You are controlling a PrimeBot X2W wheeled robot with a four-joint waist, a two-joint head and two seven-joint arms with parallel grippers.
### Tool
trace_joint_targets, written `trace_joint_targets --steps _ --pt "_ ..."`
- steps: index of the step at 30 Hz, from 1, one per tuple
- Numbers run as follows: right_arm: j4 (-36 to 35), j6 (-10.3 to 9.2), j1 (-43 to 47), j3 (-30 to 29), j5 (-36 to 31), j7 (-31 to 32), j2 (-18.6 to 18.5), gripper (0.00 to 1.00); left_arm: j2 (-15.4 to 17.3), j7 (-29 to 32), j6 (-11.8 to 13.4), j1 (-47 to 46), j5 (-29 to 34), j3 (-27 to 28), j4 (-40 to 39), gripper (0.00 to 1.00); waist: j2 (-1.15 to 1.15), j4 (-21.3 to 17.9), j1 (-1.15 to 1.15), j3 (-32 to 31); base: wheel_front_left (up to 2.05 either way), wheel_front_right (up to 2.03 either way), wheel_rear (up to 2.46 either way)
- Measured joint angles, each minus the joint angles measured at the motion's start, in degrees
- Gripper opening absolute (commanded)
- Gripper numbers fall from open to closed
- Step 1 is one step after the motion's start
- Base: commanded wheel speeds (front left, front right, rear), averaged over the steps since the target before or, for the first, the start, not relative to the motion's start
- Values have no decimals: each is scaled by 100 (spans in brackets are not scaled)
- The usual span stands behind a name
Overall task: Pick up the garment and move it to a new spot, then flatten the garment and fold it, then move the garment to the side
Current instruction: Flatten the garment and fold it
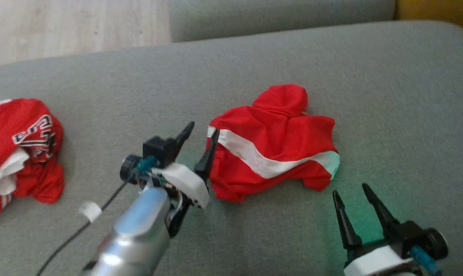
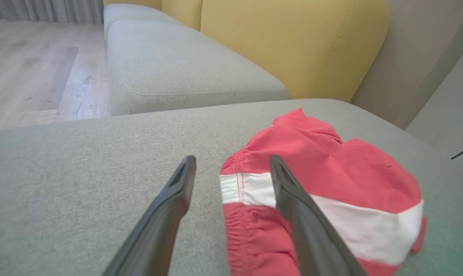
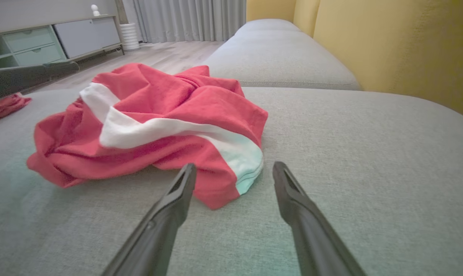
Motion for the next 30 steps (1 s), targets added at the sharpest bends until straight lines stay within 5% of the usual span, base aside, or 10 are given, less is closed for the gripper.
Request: trace_joint_targets --steps 6,13,23,24,25,27,28,30 --pt "-31 0 -138 27 2 0 -32 100 11 144 0 -616 -439 -458 849 100 0 -295 -1 263 0 0 0" --pt "-29 0 -138 36 2 0 -30 100 82 808 0 -645 -1356 -1360 794 100 0 -447 -2 348 0 0 0" --pt "-13 0 -181 131 2 0 -21 100 171 341 0 -788 -1796 -1840 1113 100 0 -441 -2 333 0 0 0" --pt "-3 0 -181 125 2 0 -21 100 163 271 0 -783 -1824 -1930 1091 81 0 -431 -2 301 0 0 0" --pt "8 0 -177 119 2 0 -21 100 156 201 0 -772 -1839 -1984 1061 42 0 -420 -2 265 0 0 0" --pt "19 -1 -153 99 2 0 -20 100 154 97 0 -754 -1889 -2100 1003 11 0 -393 -2 179 0 0 0" --pt "22 0 -130 91 2 0 -20 100 154 54 0 -732 -1889 -2163 968 0 0 -377 -2 126 0 0 0" --pt "29 0 -70 92 3 0 -14 100 155 -15 0 -638 -1841 -2281 881 0 0 -340 -2 10 0 0 0"
